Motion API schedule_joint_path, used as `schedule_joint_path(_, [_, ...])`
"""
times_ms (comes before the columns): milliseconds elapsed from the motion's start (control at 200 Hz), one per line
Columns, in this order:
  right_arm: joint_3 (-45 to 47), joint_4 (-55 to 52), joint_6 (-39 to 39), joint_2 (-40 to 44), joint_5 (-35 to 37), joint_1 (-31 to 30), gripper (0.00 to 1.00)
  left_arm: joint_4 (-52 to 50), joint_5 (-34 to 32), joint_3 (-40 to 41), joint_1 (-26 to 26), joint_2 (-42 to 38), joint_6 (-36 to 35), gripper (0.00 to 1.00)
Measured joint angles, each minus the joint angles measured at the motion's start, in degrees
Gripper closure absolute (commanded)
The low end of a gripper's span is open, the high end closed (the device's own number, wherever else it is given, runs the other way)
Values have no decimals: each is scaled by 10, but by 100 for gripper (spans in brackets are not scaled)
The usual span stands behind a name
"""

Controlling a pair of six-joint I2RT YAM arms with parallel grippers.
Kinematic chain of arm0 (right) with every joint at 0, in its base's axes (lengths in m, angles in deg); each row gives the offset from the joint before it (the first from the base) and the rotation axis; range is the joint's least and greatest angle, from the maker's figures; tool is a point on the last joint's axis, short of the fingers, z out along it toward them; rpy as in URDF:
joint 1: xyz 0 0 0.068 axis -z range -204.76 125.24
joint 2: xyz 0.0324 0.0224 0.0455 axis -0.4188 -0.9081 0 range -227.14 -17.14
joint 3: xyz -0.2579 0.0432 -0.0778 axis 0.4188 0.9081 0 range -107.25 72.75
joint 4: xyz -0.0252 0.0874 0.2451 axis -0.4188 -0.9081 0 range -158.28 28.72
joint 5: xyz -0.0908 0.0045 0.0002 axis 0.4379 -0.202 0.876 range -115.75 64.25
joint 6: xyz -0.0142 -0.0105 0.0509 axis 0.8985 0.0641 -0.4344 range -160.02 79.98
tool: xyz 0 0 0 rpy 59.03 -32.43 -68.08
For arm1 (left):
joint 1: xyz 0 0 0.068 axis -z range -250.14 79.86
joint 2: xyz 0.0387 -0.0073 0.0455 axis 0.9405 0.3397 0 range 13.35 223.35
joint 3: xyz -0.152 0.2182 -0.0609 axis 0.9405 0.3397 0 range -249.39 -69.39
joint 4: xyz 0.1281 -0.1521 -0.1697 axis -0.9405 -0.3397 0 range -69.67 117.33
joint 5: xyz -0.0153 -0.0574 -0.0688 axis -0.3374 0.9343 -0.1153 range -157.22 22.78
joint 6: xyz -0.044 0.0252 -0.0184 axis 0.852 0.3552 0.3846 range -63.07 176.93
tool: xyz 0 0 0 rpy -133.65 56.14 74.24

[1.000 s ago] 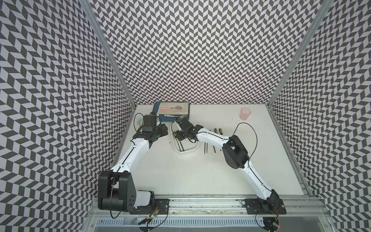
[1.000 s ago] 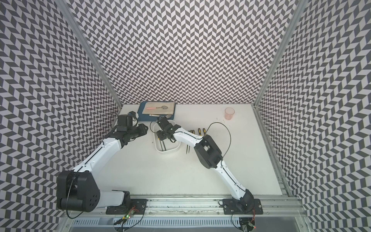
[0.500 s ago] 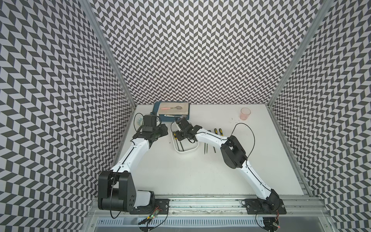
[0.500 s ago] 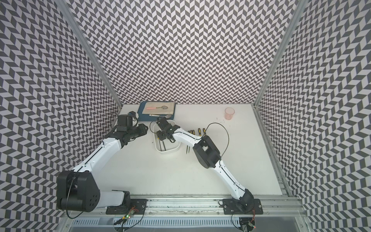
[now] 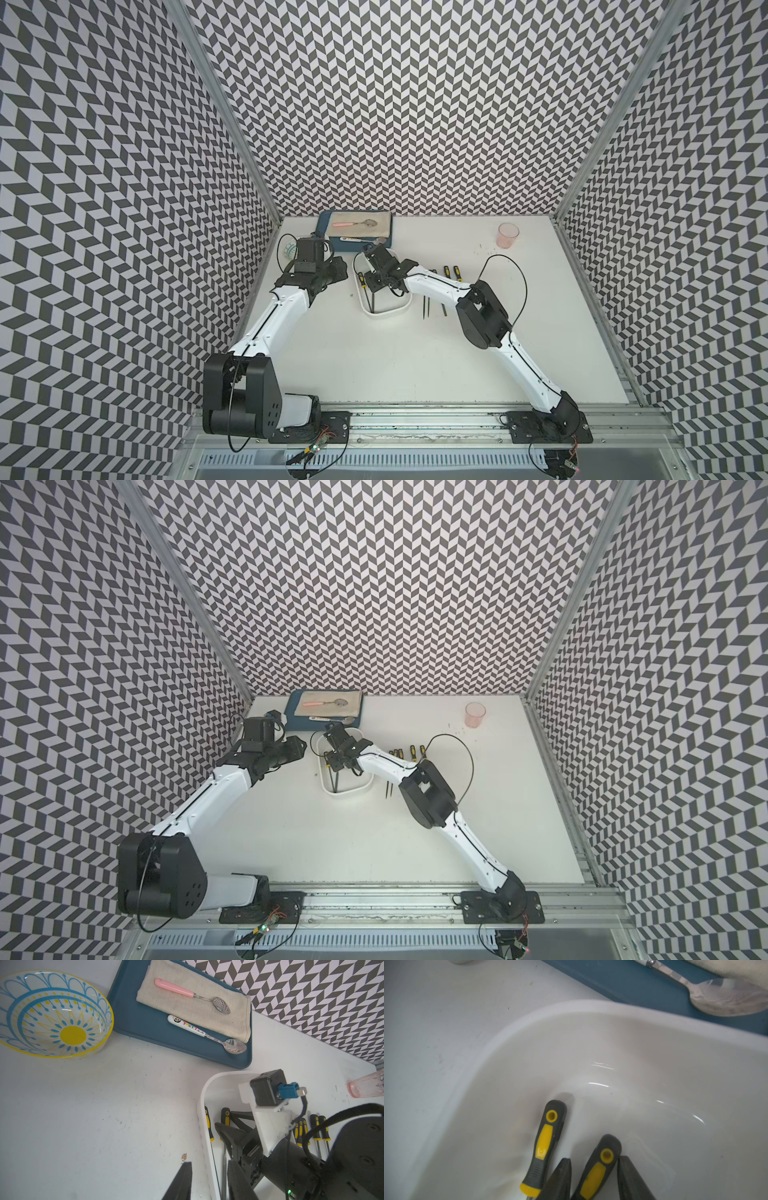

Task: Take the file tool out of the storage box
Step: Pick up the file tool from the storage box.

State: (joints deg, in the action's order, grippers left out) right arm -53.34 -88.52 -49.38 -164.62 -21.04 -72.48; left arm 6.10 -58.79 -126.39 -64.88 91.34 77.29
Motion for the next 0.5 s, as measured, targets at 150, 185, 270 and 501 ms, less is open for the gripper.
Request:
schedule_joint_path(150, [-12,-3,-1,-3,-2,0,75,0,0,0,0,0,0,66])
schedule_joint_path(185, [-12,-3,-2,-3,-2,0,76,0,0,0,0,0,0,66])
schedule_joint_path(270, [-12,-7,-3,-4,-2,0,81,0,0,0,0,0,0,66])
schedule_joint_path(501, [-12,-7,-16,-4,-2,0,93,0,0,0,0,0,0,66])
